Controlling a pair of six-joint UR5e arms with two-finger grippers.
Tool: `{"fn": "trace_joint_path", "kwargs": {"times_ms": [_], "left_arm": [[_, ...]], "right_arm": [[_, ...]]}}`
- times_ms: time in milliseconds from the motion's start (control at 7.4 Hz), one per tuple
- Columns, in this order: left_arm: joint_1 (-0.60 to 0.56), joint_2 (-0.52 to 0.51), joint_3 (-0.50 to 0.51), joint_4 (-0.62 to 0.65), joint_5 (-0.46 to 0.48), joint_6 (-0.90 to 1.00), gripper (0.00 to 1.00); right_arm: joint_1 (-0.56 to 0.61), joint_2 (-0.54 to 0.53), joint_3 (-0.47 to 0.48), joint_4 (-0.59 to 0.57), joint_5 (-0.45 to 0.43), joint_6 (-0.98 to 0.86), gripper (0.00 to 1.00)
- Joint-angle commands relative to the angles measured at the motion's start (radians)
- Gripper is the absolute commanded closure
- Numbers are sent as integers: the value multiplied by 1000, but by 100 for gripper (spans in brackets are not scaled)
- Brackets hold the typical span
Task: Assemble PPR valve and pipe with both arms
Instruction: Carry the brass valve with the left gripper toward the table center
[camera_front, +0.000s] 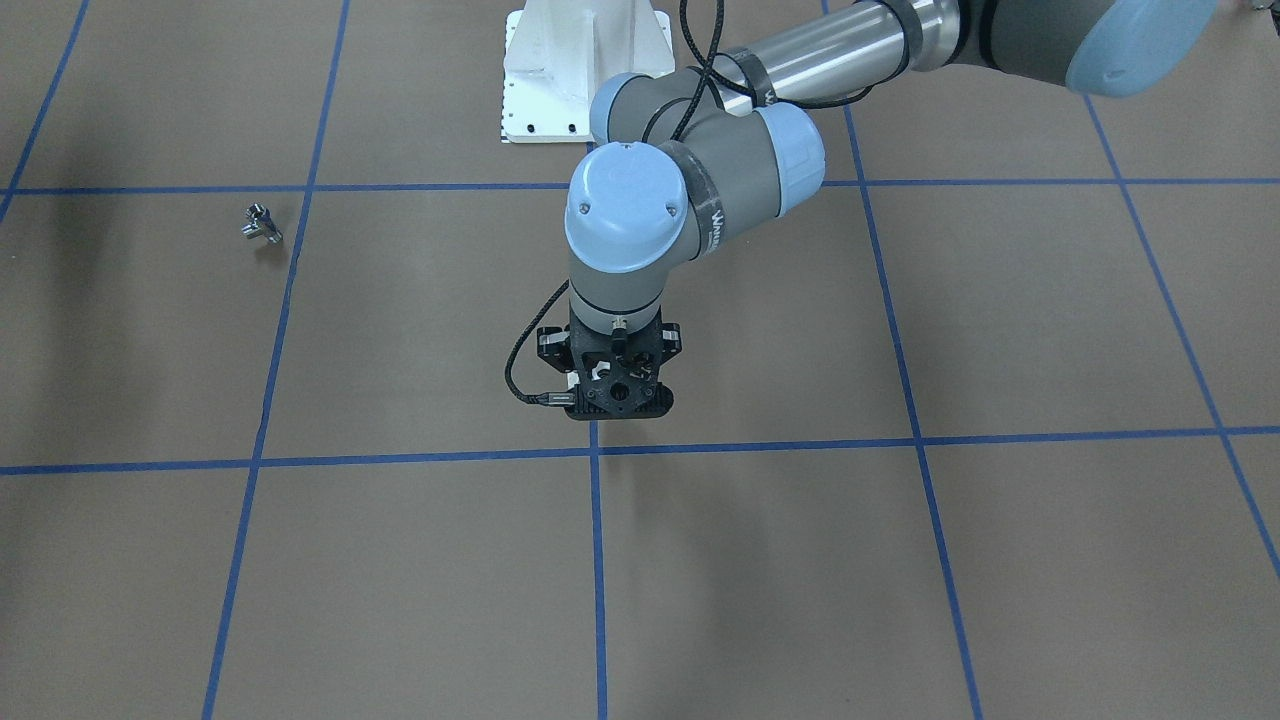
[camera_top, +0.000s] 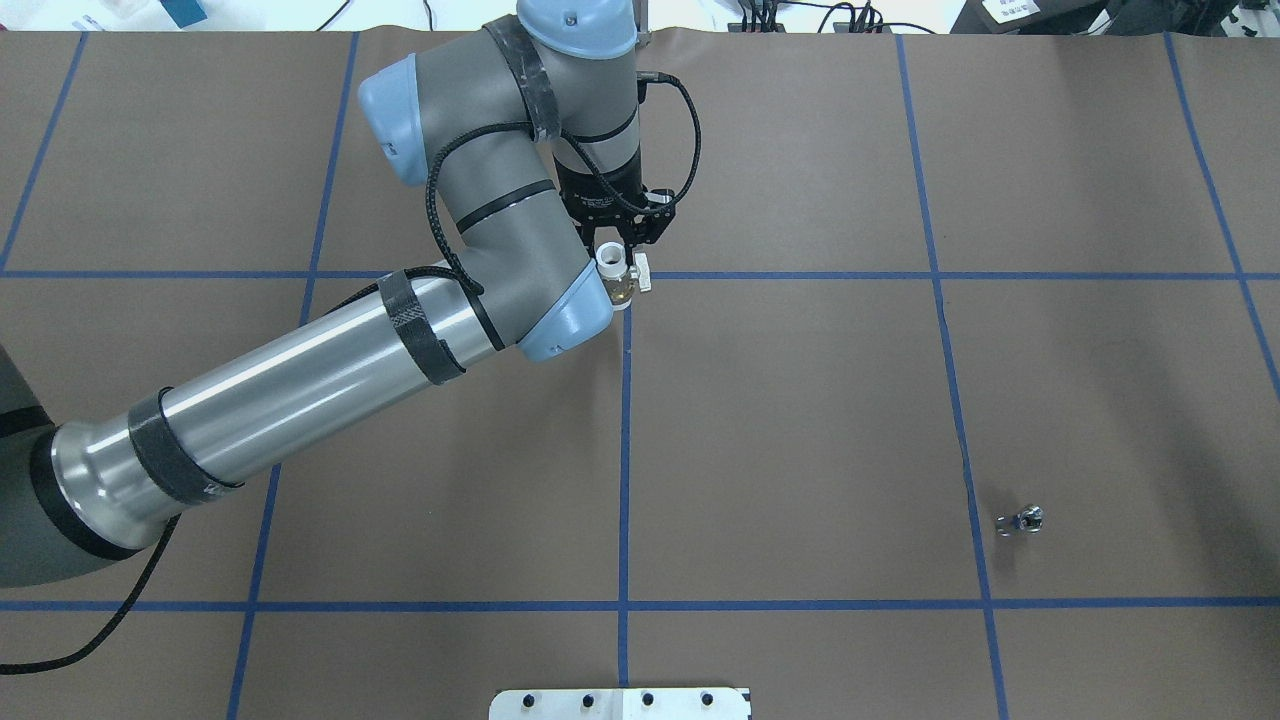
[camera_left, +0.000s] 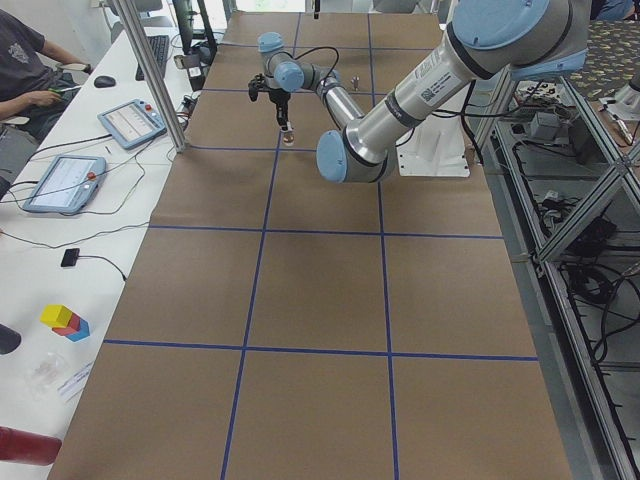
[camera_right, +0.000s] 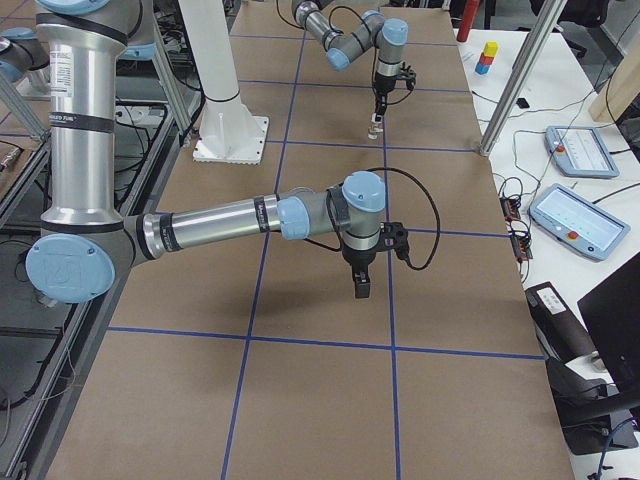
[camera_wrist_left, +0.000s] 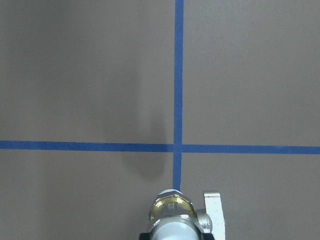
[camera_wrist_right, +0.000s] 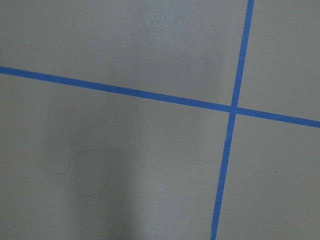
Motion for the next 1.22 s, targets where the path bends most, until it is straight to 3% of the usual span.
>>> {"fn": "trace_joint_path", "kwargs": {"times_ms": [0,1081], "left_arm": [[11,1,9,1,0,-3,100],[42,1,23,-2,-2,1,100]], "right_arm": [[0,0,-6,0,1,0,1],[0,3,-9,-2,6,3,1]]}}
